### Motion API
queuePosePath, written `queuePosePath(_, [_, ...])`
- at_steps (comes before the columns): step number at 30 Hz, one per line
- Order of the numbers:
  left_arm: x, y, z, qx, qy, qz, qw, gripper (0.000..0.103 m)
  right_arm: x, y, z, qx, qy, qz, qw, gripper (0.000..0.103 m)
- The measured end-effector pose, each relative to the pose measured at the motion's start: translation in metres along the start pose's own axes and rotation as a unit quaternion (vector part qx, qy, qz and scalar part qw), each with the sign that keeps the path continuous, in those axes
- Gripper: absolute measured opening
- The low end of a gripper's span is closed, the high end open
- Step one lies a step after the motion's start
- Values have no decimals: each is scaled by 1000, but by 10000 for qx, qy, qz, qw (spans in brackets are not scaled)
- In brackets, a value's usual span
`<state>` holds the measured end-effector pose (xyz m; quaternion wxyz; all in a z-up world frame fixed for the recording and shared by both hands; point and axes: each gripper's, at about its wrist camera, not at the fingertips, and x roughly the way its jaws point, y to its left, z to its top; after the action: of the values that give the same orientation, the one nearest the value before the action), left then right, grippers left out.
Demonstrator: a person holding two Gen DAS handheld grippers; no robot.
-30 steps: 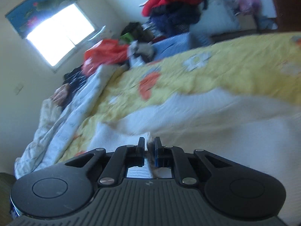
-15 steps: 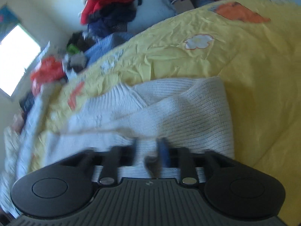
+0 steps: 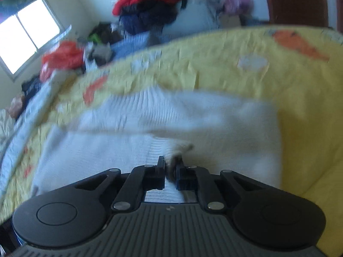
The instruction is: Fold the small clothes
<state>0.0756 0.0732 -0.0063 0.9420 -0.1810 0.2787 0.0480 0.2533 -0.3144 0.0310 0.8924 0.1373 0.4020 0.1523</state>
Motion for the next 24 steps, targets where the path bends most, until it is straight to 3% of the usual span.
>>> queuePosePath(3, [1,-2,1,91,23,-44,9999,102,12,-11,-2,-218,208,-512,9982,11])
queuePosePath(5, [1,-2,1,111,25,-25,9999,102,18,-10,-17,-414,165,-570,9974,12])
queuePosePath(6, [1,-2,1,101,17,-25,9999,102,17,-7,-22,-473,36,-587,9971,14])
queuePosePath(7, [1,-3,1,98,12,-19,9999,102,15,-5,-25,-440,-58,-601,9972,25])
queuePosePath(9, [-4,-8,2,182,-20,-14,9998,102,8,-3,-28,-289,-247,-587,9976,30])
queuePosePath(14, [-17,-54,24,1081,-418,-425,9924,102,-22,18,-27,-515,-975,-603,9921,38])
queuePosePath(17, [7,-85,40,1789,-694,-319,9809,103,-10,31,-20,-722,-844,-484,9926,47])
queuePosePath(19, [48,-100,47,2299,-300,96,9727,103,8,35,-20,-745,-642,-606,9933,47])
queuePosePath(22, [97,-103,48,2681,245,527,9616,102,34,29,-29,-551,-307,-740,9953,48])
queuePosePath(24, [108,-95,43,2663,309,463,9623,103,33,27,-45,-737,-668,-588,9933,53])
